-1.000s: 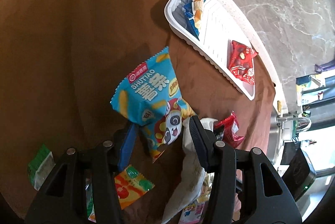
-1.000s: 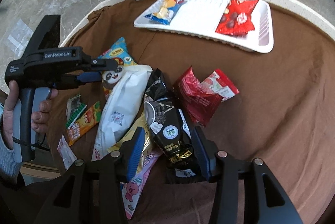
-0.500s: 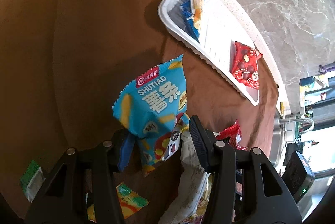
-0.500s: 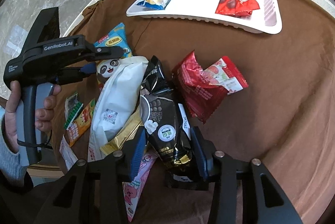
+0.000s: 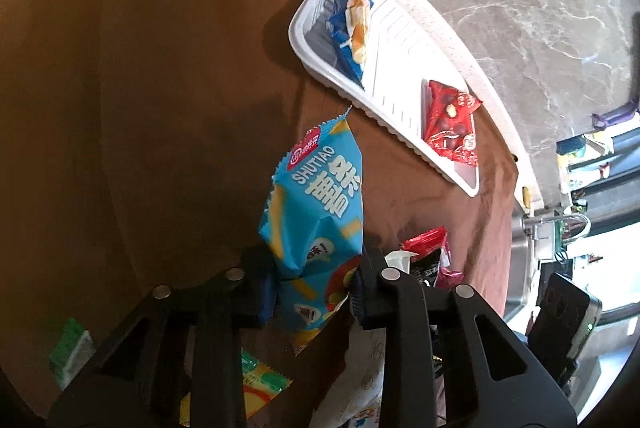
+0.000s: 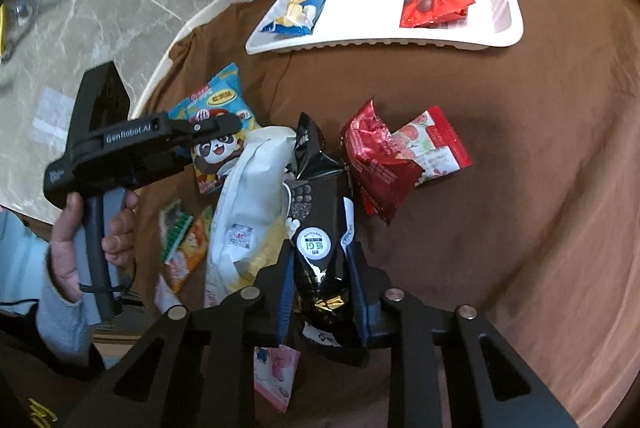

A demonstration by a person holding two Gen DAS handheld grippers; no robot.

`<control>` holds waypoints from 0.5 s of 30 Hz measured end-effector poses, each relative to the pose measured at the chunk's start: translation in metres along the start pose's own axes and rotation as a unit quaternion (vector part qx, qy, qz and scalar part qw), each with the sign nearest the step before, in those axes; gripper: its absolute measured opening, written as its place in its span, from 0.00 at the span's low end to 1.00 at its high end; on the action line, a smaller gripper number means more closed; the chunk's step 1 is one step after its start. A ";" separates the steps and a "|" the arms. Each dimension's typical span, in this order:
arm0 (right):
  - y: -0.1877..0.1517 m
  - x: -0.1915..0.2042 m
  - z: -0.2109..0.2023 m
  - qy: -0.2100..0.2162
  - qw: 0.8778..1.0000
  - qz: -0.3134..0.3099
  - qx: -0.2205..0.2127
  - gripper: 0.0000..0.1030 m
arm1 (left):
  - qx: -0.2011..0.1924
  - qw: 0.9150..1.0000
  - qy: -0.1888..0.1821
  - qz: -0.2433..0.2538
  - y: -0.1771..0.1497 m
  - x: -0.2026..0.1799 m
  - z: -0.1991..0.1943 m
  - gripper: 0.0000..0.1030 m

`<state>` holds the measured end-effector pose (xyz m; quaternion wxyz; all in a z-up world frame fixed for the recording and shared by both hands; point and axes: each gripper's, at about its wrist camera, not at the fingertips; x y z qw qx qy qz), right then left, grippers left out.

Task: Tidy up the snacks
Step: 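Lower both packets into the white tray and open both tools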

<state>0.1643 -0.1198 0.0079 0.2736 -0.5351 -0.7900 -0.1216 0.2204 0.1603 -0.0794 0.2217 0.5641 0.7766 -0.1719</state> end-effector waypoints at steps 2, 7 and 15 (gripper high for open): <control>-0.002 -0.001 -0.005 0.013 1.000 0.006 -0.003 0.26 | -0.001 1.000 -0.003 0.000 0.000 0.002 -0.006 0.25; -0.004 -0.005 -0.018 0.060 0.998 0.026 -0.011 0.26 | -0.009 1.000 -0.013 0.006 0.001 0.000 -0.022 0.25; 0.018 -0.013 -0.046 0.139 0.987 0.054 -0.053 0.26 | -0.016 0.998 -0.047 0.037 0.019 -0.017 -0.048 0.25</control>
Point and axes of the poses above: each gripper's, at about its wrist camera, not at the fingertips, and z roughly the way its jaws point, x to its left, y to its top, and after that the axes turned 15 degrees about x, right-handed
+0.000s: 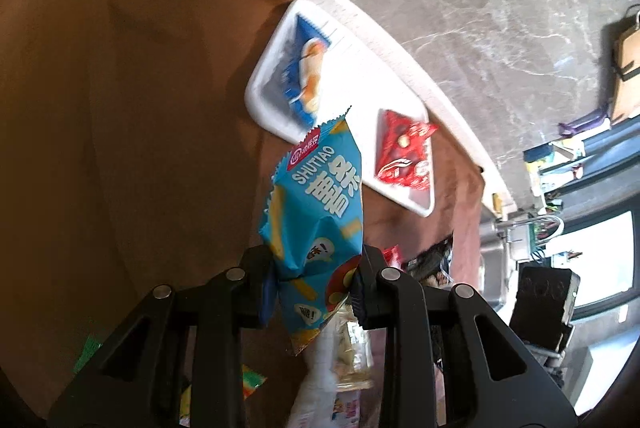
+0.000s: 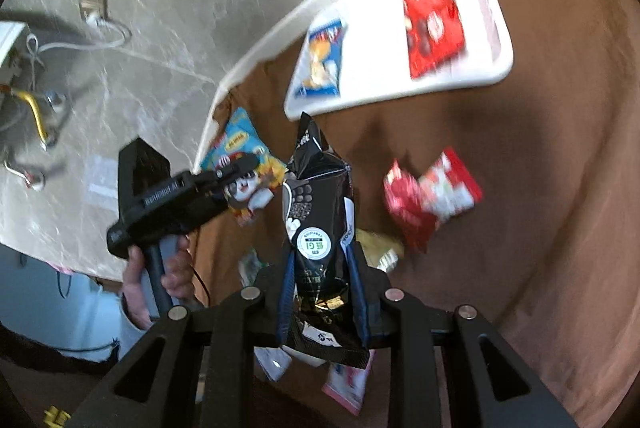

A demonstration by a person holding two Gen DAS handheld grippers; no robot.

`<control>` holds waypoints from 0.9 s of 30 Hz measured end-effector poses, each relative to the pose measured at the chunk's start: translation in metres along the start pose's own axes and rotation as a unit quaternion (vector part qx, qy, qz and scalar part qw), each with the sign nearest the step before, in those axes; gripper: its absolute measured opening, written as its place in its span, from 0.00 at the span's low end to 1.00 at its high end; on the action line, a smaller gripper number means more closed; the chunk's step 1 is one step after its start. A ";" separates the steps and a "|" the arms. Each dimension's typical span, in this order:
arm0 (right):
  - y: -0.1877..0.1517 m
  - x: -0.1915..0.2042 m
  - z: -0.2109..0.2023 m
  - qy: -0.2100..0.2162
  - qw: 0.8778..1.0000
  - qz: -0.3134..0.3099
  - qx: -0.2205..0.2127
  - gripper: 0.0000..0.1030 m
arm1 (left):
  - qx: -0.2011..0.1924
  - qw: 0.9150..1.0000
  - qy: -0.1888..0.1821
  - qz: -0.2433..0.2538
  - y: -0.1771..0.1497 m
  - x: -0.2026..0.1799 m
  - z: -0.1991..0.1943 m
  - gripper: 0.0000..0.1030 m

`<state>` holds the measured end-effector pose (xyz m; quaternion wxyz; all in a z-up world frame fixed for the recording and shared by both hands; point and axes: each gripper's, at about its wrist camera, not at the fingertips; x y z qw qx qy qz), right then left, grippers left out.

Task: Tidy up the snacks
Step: 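Lower both packets into the white tray and open both tools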

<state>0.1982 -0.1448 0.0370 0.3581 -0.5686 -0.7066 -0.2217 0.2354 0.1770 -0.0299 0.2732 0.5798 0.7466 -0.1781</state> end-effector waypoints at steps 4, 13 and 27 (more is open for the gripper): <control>0.024 0.004 -0.010 -0.002 1.000 -0.005 -0.023 0.26 | 0.006 1.000 -0.009 0.016 0.018 -0.012 -0.001 0.25; 0.096 -0.004 -0.011 -0.014 0.998 0.010 -0.061 0.26 | 0.026 0.998 0.001 0.061 0.080 -0.043 0.023 0.26; 0.179 -0.041 0.019 -0.076 0.992 0.062 -0.077 0.30 | 0.061 0.987 0.092 0.115 0.164 -0.062 0.085 0.26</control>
Point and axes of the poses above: each gripper's, at about its wrist camera, not at the fingertips, and z roughly the way its jaws point, x to its left, y to its top, and after that the axes turned 15 degrees about x, right-handed
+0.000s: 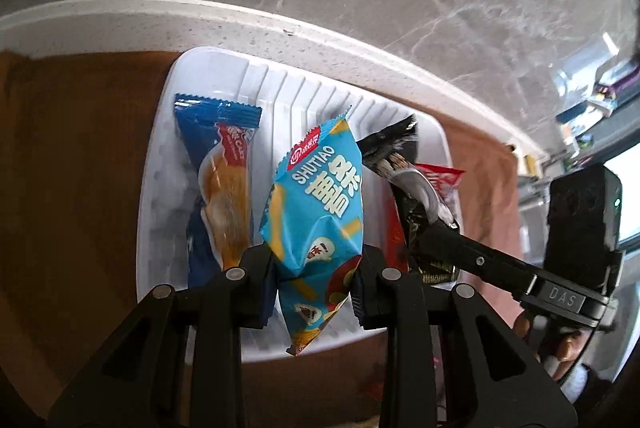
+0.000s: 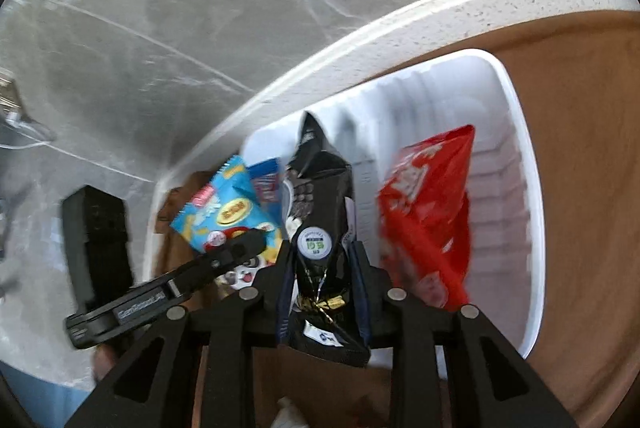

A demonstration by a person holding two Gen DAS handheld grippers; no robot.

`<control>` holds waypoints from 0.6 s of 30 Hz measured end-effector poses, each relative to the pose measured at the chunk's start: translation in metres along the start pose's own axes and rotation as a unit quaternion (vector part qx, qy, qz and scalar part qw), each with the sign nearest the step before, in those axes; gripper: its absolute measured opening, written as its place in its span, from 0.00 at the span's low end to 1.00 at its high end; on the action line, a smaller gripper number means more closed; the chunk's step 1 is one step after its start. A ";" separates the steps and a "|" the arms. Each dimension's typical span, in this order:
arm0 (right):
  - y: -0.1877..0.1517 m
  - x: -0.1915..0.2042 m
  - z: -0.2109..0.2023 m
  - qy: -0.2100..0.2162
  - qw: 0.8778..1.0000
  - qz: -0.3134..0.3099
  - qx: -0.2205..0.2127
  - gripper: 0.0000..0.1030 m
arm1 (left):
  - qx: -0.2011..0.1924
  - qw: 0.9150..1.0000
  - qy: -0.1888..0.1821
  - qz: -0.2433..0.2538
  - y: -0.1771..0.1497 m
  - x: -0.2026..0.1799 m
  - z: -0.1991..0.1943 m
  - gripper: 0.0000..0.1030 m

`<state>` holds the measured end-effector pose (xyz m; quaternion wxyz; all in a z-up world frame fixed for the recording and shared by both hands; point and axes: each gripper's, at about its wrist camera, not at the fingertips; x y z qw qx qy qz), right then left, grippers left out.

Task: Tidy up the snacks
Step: 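Lower both packets into the white tray and open both tools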

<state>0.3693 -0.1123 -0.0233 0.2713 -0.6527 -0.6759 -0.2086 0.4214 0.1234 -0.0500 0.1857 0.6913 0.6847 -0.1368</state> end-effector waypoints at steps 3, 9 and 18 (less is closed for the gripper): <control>0.005 -0.002 0.004 -0.017 1.000 -0.002 -0.002 0.32 | -0.001 0.999 0.039 0.010 0.006 -0.001 0.009 0.27; -0.001 0.012 -0.004 -0.044 0.998 -0.046 -0.019 0.42 | -0.026 0.998 0.054 0.019 0.005 0.001 0.005 0.55; -0.019 0.025 -0.012 -0.062 0.994 -0.088 -0.032 0.42 | -0.068 0.993 0.086 0.040 -0.005 -0.022 -0.015 0.58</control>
Point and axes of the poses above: each gripper's, at about its wrist camera, not at the fingertips, and z roughly the way its jaws point, x to its left, y to its top, and after that the axes turned 15 degrees about x, right-handed
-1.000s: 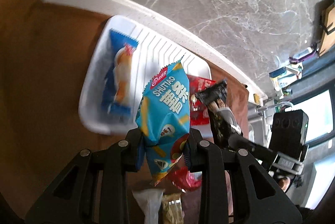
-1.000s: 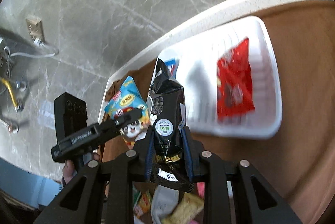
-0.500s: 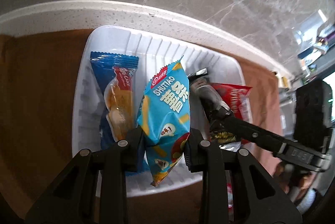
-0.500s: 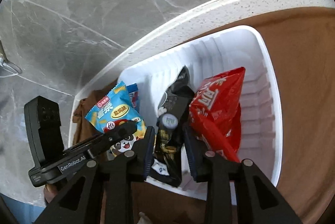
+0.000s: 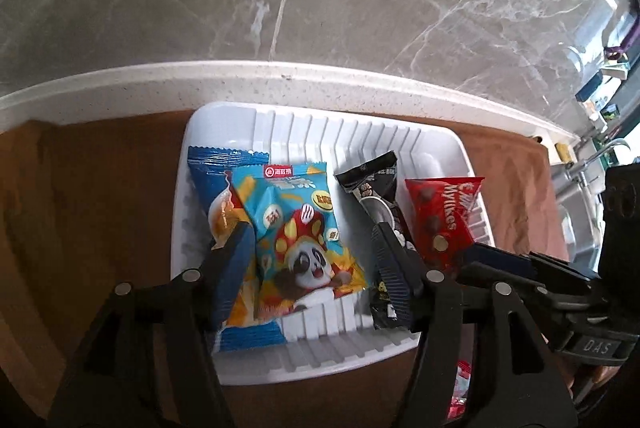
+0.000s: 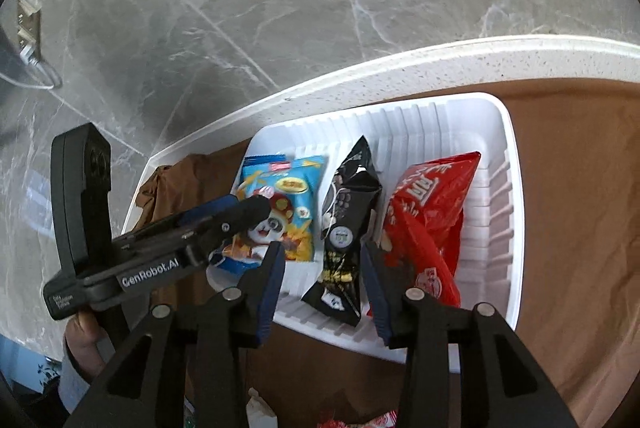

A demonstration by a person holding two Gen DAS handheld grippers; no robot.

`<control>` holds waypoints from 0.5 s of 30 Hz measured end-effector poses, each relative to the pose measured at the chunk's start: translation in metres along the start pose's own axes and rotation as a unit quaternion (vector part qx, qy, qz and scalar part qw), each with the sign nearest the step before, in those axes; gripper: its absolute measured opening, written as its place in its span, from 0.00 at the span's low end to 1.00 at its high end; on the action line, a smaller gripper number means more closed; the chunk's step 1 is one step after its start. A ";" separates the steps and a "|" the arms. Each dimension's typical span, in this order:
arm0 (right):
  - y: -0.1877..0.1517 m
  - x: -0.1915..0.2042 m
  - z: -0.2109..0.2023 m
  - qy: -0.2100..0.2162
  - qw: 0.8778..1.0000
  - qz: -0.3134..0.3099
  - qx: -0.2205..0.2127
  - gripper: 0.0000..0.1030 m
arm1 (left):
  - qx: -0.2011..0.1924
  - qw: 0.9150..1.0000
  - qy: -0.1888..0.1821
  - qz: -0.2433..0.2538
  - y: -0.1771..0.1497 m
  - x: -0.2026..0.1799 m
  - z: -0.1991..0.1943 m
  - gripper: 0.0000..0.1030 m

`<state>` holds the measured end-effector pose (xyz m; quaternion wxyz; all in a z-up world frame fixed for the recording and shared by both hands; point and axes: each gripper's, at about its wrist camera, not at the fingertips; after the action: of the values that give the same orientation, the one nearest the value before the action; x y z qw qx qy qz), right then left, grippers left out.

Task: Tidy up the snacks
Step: 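Lower both packets into the white tray and open both tools, then grasp the white packet with the left tool while the right tool grasps the gold wrapper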

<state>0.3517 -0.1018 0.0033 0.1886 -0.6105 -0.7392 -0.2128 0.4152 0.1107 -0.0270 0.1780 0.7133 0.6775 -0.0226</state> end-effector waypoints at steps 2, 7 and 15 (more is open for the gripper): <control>-0.004 0.002 -0.004 -0.006 1.000 -0.008 -0.003 0.42 | 0.000 1.000 -0.003 -0.003 -0.005 0.001 -0.008 0.58; -0.026 0.005 -0.016 -0.022 0.999 -0.030 -0.002 0.43 | -0.011 1.000 -0.012 -0.009 -0.036 0.008 -0.035 0.58; -0.092 0.010 -0.025 -0.042 0.996 -0.066 0.032 0.43 | 0.020 1.000 -0.023 -0.005 -0.111 0.003 -0.053 0.58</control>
<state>0.2602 -0.1218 0.0218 0.1626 -0.5620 -0.7919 -0.1752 0.2966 0.1311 -0.0030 0.1792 0.7123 0.6766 -0.0530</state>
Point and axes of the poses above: each gripper's, at about its wrist camera, not at the fingertips, and z roughly the way its jaws point, x to its left, y to its top, and after that the axes turned 15 degrees about x, right-handed
